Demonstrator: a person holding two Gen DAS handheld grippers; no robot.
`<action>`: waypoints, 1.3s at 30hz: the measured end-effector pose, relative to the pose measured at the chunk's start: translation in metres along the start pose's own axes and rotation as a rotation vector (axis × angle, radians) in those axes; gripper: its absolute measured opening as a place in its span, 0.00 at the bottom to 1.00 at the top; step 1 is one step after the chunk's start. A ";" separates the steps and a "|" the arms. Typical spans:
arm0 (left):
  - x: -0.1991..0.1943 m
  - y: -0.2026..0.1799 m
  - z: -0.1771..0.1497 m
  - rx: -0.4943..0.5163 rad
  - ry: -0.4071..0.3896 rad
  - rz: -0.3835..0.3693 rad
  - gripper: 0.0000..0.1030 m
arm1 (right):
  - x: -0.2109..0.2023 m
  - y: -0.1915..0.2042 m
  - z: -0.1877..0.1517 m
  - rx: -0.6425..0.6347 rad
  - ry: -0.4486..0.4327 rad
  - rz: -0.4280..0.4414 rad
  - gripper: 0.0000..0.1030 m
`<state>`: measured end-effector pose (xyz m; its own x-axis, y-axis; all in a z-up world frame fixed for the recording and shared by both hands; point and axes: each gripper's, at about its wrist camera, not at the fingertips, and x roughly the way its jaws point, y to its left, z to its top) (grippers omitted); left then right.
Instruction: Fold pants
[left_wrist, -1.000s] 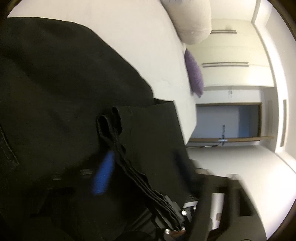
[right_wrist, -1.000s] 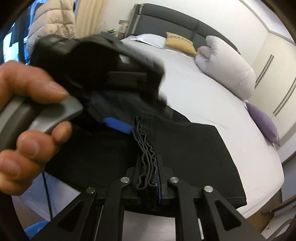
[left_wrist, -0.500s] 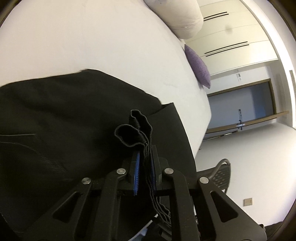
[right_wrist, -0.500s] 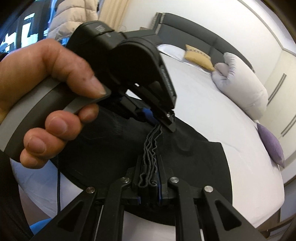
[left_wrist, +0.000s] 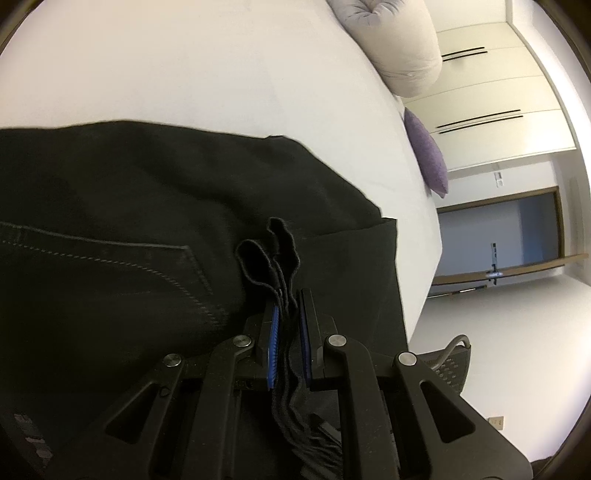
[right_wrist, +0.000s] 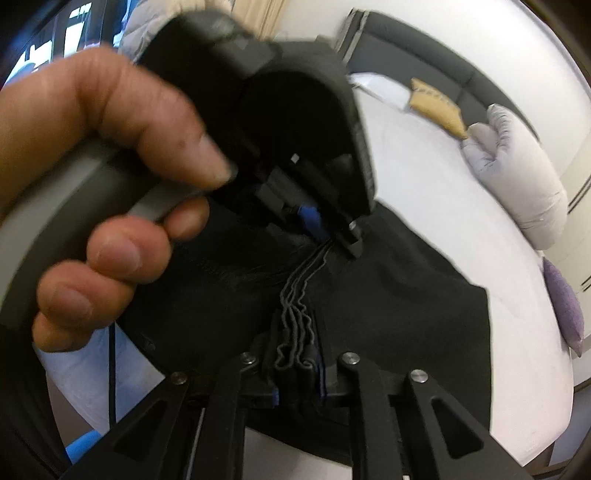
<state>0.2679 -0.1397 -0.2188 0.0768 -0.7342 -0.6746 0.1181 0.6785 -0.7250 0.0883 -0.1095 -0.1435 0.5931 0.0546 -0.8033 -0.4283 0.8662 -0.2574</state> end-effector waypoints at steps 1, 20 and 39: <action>0.008 -0.004 0.000 -0.003 0.001 0.006 0.08 | 0.003 -0.001 0.000 0.007 0.007 0.011 0.22; 0.002 -0.092 -0.037 0.322 -0.079 0.245 0.11 | -0.005 -0.264 -0.071 0.819 0.023 0.659 0.46; 0.051 -0.058 -0.073 0.260 -0.023 0.190 0.11 | 0.087 -0.290 -0.109 0.937 0.165 0.924 0.34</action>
<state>0.1927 -0.2150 -0.2207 0.1438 -0.5976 -0.7888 0.3487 0.7766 -0.5247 0.1899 -0.4100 -0.1972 0.2221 0.8023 -0.5541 0.0418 0.5599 0.8275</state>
